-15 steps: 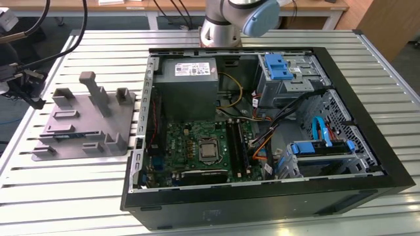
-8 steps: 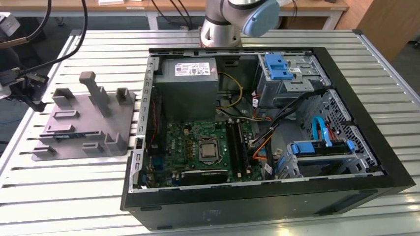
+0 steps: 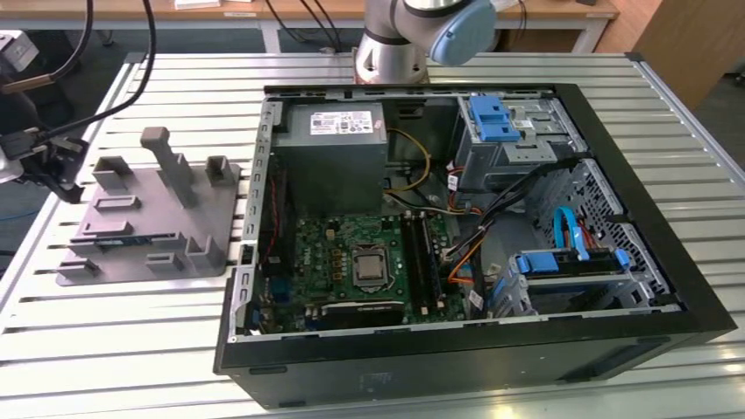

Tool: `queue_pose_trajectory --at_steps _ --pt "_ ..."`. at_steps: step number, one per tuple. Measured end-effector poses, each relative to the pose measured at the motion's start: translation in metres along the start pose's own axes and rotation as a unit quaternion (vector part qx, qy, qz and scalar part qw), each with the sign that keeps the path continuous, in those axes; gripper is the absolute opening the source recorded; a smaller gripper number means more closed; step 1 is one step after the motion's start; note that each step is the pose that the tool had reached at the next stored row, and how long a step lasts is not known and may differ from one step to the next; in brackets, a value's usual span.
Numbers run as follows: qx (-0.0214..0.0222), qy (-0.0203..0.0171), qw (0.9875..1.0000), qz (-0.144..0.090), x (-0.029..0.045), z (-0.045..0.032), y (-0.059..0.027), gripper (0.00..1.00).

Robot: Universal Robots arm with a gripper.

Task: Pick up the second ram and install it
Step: 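Reach for the second ram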

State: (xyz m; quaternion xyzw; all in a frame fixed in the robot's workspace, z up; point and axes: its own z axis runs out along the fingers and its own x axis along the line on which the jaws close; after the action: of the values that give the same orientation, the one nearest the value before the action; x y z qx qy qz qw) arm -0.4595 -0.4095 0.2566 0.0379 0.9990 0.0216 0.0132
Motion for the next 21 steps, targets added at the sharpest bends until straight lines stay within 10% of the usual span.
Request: queue_pose_trajectory --at_steps 21 --pt "0.0 0.0003 1.0 0.0 0.0013 0.0313 -0.0014 0.1"
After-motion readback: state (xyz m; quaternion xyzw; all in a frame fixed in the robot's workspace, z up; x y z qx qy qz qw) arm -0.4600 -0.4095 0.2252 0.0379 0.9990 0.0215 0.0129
